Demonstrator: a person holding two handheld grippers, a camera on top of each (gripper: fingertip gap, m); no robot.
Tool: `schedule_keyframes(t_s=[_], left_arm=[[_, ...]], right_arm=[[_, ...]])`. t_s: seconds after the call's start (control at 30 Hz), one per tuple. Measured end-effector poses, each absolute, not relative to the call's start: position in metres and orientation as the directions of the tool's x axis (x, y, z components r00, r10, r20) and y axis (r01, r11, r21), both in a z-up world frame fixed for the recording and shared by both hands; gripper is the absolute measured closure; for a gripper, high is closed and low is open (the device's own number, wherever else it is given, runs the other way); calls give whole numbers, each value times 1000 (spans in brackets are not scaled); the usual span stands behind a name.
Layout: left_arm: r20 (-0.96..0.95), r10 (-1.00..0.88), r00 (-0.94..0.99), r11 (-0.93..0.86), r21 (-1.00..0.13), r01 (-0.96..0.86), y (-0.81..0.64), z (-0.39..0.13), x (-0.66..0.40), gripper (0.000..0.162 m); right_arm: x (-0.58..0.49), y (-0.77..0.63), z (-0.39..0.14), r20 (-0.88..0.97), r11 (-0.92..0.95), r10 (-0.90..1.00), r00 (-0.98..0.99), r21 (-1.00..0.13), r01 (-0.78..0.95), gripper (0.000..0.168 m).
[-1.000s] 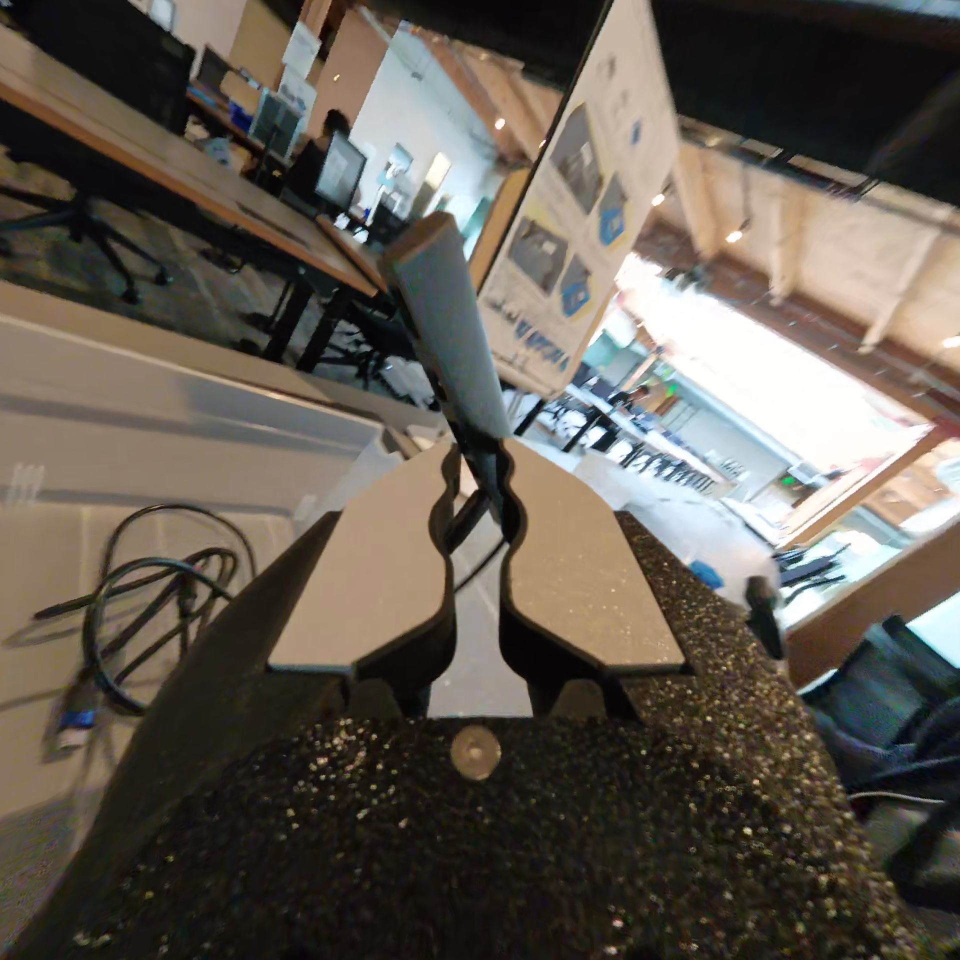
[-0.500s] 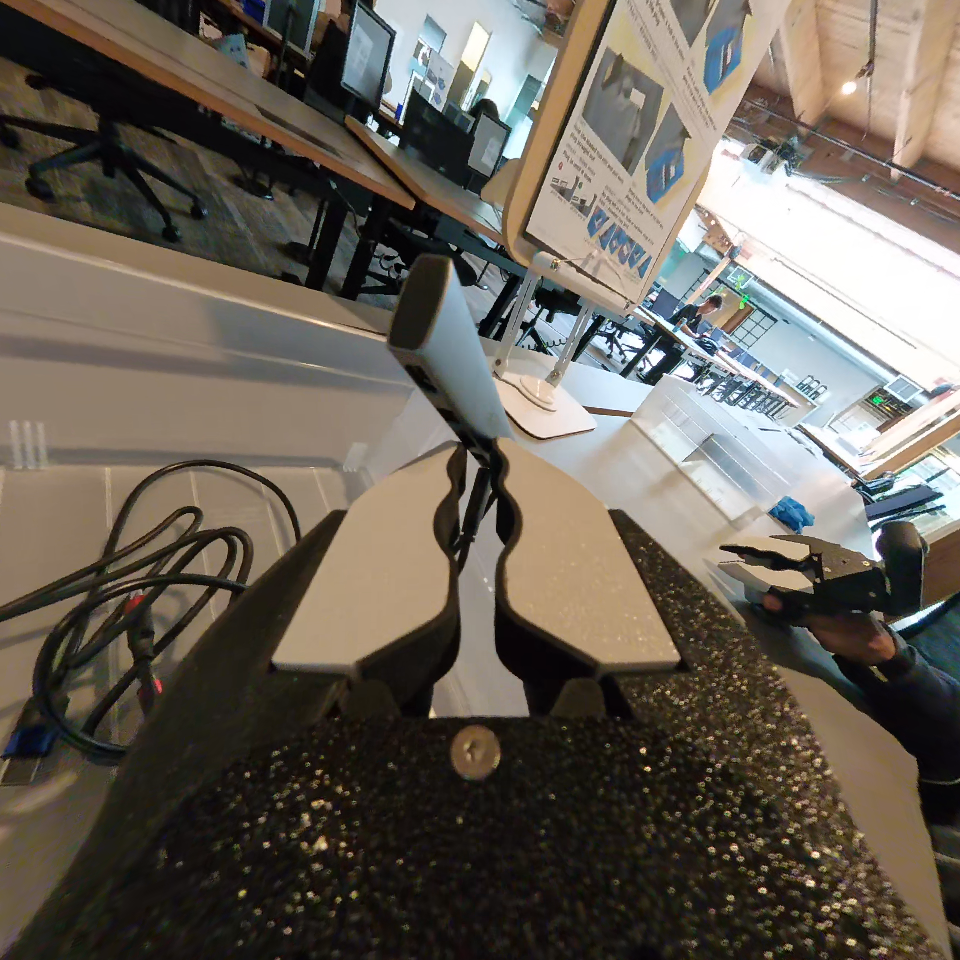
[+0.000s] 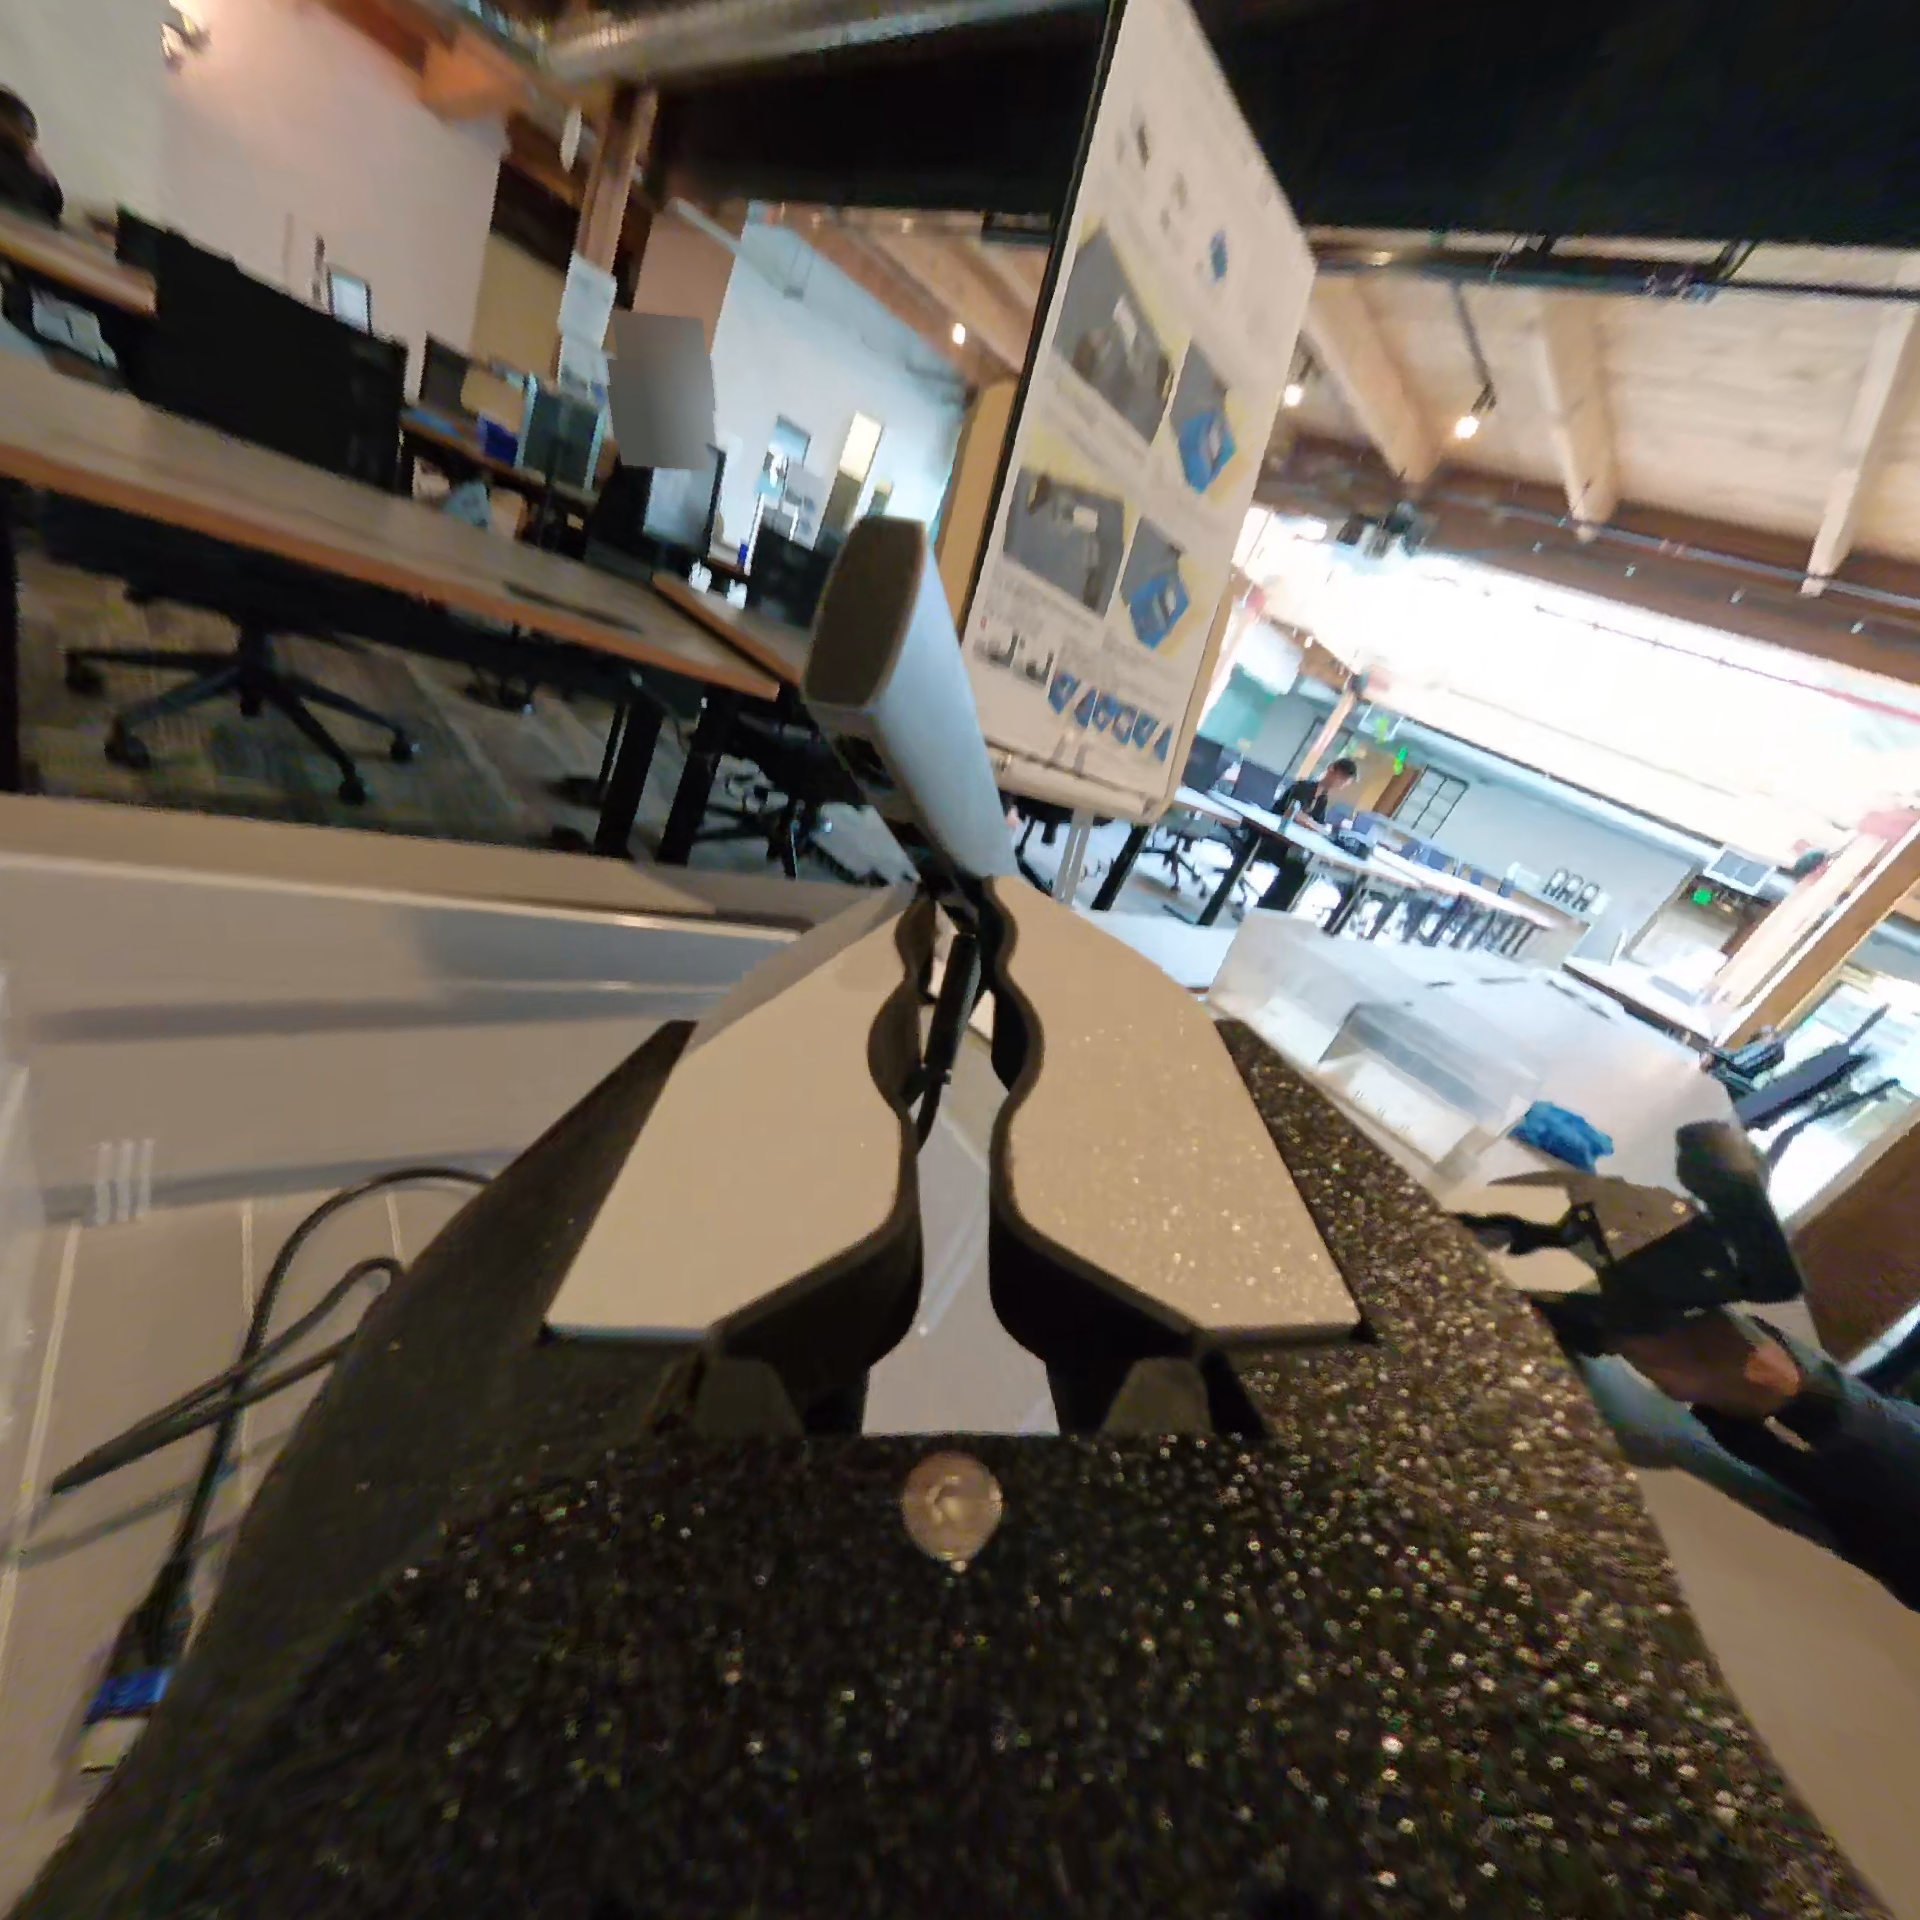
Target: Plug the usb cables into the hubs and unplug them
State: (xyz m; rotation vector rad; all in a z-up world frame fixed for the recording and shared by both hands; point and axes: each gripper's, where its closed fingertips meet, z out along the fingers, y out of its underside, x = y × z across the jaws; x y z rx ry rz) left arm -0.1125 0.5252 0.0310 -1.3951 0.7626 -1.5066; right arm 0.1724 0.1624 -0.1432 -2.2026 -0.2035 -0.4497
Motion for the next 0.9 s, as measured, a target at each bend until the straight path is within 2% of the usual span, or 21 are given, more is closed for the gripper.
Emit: schedule_keyframes(t_s=[0.2,0.4,0.63,0.77,0.9], left_arm=[[307,-943,129,-257,-916,308,515,84,-146,155],[231,-947,224,-167,-948,270,508,119,-157,155],[218,-940,262,-164,-963,213,517,128,-146,155],[303,-924,231,-249,-939,237,528,108,-140,155],[282,-937,206,-223,-937,268,524,118,-140,155]], right_arm=[[172,164,-144,399,-626,-4,917,-716,309,142],[172,164,-144,398,-630,-8,917,-714,305,142],[172,163,-144,385,-624,-8,923,-723,296,142],[171,162,-143,380,-618,-5,925,-728,296,142],[169,162,-142,373,-613,7,928,-731,299,141]])
